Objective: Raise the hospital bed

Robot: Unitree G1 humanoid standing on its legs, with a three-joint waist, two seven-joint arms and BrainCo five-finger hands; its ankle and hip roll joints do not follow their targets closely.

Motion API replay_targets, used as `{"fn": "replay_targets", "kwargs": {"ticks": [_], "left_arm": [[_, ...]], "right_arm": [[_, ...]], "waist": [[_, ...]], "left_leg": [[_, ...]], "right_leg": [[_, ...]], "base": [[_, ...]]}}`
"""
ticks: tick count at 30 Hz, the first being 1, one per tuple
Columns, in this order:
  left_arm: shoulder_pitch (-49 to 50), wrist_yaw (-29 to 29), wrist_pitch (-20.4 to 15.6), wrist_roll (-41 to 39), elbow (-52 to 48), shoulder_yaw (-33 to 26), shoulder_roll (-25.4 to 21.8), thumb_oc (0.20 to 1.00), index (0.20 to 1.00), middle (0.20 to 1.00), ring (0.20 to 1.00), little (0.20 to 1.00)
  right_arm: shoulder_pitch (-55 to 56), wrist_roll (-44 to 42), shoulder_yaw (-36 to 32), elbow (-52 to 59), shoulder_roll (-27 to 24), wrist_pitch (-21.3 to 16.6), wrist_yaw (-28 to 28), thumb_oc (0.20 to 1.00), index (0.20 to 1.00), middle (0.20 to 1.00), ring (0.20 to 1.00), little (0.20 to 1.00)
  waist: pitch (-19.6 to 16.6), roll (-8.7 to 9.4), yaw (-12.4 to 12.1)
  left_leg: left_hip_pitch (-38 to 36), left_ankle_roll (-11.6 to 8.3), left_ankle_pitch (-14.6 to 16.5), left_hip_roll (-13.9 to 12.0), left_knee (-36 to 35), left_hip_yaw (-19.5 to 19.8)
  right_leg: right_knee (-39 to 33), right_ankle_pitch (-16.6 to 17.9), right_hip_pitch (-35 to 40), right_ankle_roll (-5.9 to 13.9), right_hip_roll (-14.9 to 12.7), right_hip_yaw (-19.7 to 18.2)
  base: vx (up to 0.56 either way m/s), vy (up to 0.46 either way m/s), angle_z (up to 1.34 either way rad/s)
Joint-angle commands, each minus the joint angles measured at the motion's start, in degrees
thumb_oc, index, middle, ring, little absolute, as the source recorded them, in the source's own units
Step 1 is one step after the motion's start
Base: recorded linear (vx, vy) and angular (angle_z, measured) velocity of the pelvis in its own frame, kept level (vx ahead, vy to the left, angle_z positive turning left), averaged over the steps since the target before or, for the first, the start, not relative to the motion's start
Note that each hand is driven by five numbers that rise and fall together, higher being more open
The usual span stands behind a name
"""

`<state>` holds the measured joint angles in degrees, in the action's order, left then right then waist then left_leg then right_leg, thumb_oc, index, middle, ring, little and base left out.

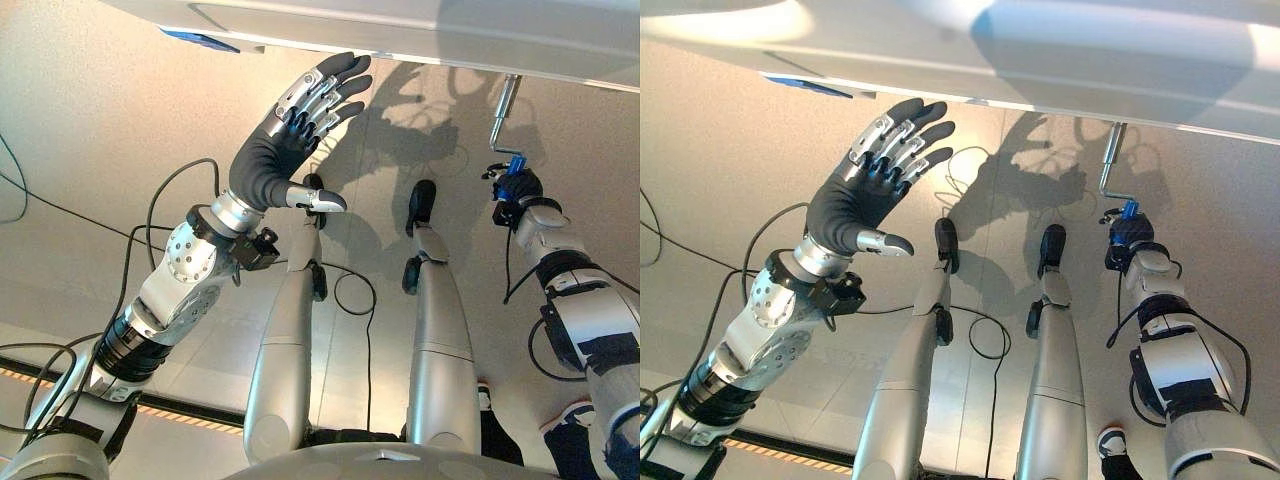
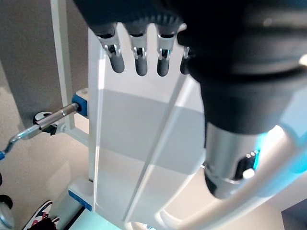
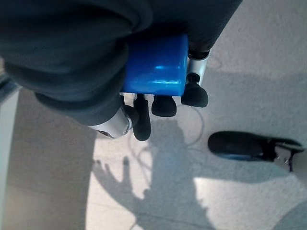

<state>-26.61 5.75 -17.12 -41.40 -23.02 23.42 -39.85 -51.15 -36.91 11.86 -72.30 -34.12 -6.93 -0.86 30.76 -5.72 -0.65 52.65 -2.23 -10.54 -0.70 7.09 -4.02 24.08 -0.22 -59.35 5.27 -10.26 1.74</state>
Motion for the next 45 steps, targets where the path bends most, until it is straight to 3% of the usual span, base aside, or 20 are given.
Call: {"fn": "replay_targets", "kwargs": {"ticks": [1,6,9,12,13,14,15,17,19,20,21,23,30,37,40,45], "left_arm": [[2.3,1.0,-3.1,0.2,-4.9,-3.8,0.6,1.0,1.0,1.0,1.0,1.0],[3.0,0.3,-3.3,1.0,-5.3,-4.9,-1.1,1.0,1.0,1.0,1.0,1.0],[4.1,-0.2,-3.5,2.2,-5.5,-6.9,-2.3,1.0,1.0,1.0,1.0,1.0],[6.0,-0.8,-3.5,4.0,-5.1,-9.5,-3.3,1.0,1.0,1.0,1.0,1.0],[7.0,-1.3,-3.4,6.0,-4.8,-11.6,-3.8,1.0,1.0,1.0,1.0,1.0],[7.4,-1.2,-3.3,6.6,-4.3,-12.2,-4.6,1.0,1.0,1.0,1.0,1.0],[7.4,-1.2,-3.3,6.6,-4.4,-12.1,-4.7,1.0,1.0,1.0,1.0,1.0],[8.3,-0.7,-3.2,7.4,-2.6,-13.9,-7.0,1.0,1.0,1.0,1.0,1.0],[8.7,-0.5,-3.2,8.3,-1.6,-14.4,-8.4,1.0,1.0,1.0,1.0,1.0],[10.1,-0.2,-3.1,10.1,-1.0,-15.7,-11.4,1.0,1.0,1.0,1.0,1.0],[10.3,-0.2,-3.1,10.1,-1.1,-15.8,-11.4,1.0,1.0,1.0,1.0,1.0],[10.7,0.5,-3.1,13.1,0.6,-16.3,-16.1,1.0,1.0,1.0,1.0,1.0],[10.0,2.2,-3.4,15.7,3.3,-15.9,-19.9,1.0,1.0,1.0,1.0,1.0],[8.2,2.3,-3.4,17.2,5.7,-13.5,-19.7,1.0,1.0,1.0,1.0,1.0],[7.3,2.3,-2.8,19.5,6.7,-11.4,-19.0,1.0,1.0,1.0,1.0,1.0],[5.9,1.6,-2.7,20.5,7.5,-10.0,-18.4,1.0,1.0,1.0,1.0,1.0]], "right_arm": [[6.8,-5.6,-4.6,-1.6,-10.8,-2.9,4.7,0.2,0.2,0.2,0.2,0.2],[10.0,-5.0,-6.3,1.7,-11.9,-4.6,6.4,0.2,0.2,0.2,0.2,0.2],[13.3,-5.8,-8.9,9.0,-11.9,-7.2,8.2,0.2,0.2,0.2,0.2,0.2],[20.7,-4.6,-12.6,28.2,-9.8,-11.5,10.5,0.2,0.2,0.2,0.2,0.2],[25.7,-4.5,-15.5,42.5,-6.9,-15.2,10.6,0.2,0.2,0.2,0.2,0.2],[27.7,-4.3,-17.3,48.4,-5.6,-16.5,10.4,0.2,0.2,0.2,0.2,0.2],[28.2,-4.1,-17.6,48.9,-5.4,-16.3,10.6,0.2,0.2,0.2,0.2,0.2],[32.0,-3.9,-19.5,62.2,-3.5,-18.2,7.3,0.2,0.2,0.2,0.2,0.2],[33.0,-4.9,-19.6,65.7,-3.1,-18.7,6.0,0.2,0.2,0.2,0.2,0.2],[34.6,-5.5,-18.9,72.0,-2.5,-18.3,3.3,0.2,0.2,0.2,0.2,0.2],[34.8,-5.5,-18.9,72.2,-2.3,-18.2,3.3,0.2,0.2,0.2,0.2,0.2],[35.6,-6.9,-16.7,76.8,-3.9,-17.4,-0.4,0.2,0.2,0.2,0.2,0.2],[36.1,-8.3,-13.0,83.1,-7.0,-15.4,-5.5,0.2,0.2,0.2,0.2,0.2],[34.8,-12.1,-7.2,85.8,-7.9,-13.2,-10.1,0.2,0.2,0.2,0.2,0.2],[32.3,-14.5,1.9,87.6,-7.7,-9.8,-14.4,0.2,0.2,0.2,0.2,0.2],[29.1,-14.6,8.4,87.2,-5.9,-7.8,-15.7,0.2,0.2,0.2,0.2,0.2]], "waist": [[-1.0,-1.49,3.0],[-1.0,-0.88,3.8],[-1.0,-0.32,4.4],[-1.0,0.49,5.6],[-1.0,1.0,6.5],[-1.0,1.22,6.7],[-1.0,1.31,6.7],[-1.0,1.86,7.5],[-1.0,2.07,7.6],[-1.0,2.42,7.8],[-1.0,2.55,7.8],[-1.0,2.9,8.0],[-1.0,3.1,8.3],[-1.0,3.32,8.2],[-1.0,3.53,7.8],[-1.0,3.55,7.5]], "left_leg": [[-2.1,-1.14,10.4,-0.2,9.4,-1.6],[-2.1,-1.2,10.4,-0.2,9.4,-1.7],[-2.1,-1.19,10.4,-0.2,9.3,-1.8],[-2.0,-1.16,10.3,-0.2,9.3,-2.0],[-2.0,-1.06,10.3,-0.2,9.2,-2.0],[-2.1,-1.01,10.4,-0.2,9.2,-2.1],[-2.2,-1.0,10.4,-0.2,9.3,-2.1],[-2.4,-0.94,10.4,-0.3,9.4,-2.3],[-2.7,-0.94,10.4,-0.3,9.4,-2.3],[-2.9,-0.92,10.2,-0.3,9.2,-2.4],[-3.0,-0.92,10.2,-0.2,9.1,-2.4],[-3.0,-0.95,9.9,-0.3,9.2,-2.7],[-2.8,-1.24,9.7,-0.5,9.6,-2.8],[-2.7,-1.22,9.7,-0.7,9.9,-3.1],[-2.2,-1.18,9.5,-0.8,9.9,-3.5],[-1.8,-1.16,9.4,-0.8,10.0,-3.5]], "right_leg": [[-7.1,4.7,3.9,4.35,2.0,0.8],[-7.2,4.8,3.9,4.33,2.0,0.8],[-7.3,4.9,3.9,4.36,2.1,0.8],[-7.2,5.1,3.7,4.46,2.2,0.6],[-7.2,5.2,3.5,4.55,2.3,0.4],[-7.2,5.3,3.6,4.63,2.3,0.3],[-7.2,5.3,3.7,4.63,2.3,0.3],[-7.2,5.4,3.9,4.68,2.4,0.1],[-7.3,5.5,4.2,4.72,2.3,0.1],[-7.5,5.8,4.4,4.82,2.4,0.0],[-7.5,5.8,4.5,4.82,2.4,-0.1],[-7.9,6.1,4.8,4.88,2.4,0.0],[-8.3,6.7,5.1,4.96,2.2,0.1],[-8.5,7.0,4.9,4.95,2.3,-0.2],[-8.8,7.4,4.6,4.83,2.3,-0.5],[-9.0,7.5,4.3,4.77,2.4,-0.5]], "base": [[0.0,0.0,0.0],[0.0,0.0,0.0],[0.0,0.0,0.0],[0.0,0.006,-0.01],[-0.01,0.009,-0.07],[-0.01,0.006,-0.1],[-0.01,0.001,-0.1],[-0.02,0.008,-0.06],[-0.02,0.021,-0.03],[0.0,0.0,0.0],[-0.03,0.042,0.01],[-0.02,0.009,-0.03],[-0.01,0.0,-0.02],[0.0,0.0,0.0],[0.0,-0.007,-0.01],[0.0,-0.007,-0.04]]}}
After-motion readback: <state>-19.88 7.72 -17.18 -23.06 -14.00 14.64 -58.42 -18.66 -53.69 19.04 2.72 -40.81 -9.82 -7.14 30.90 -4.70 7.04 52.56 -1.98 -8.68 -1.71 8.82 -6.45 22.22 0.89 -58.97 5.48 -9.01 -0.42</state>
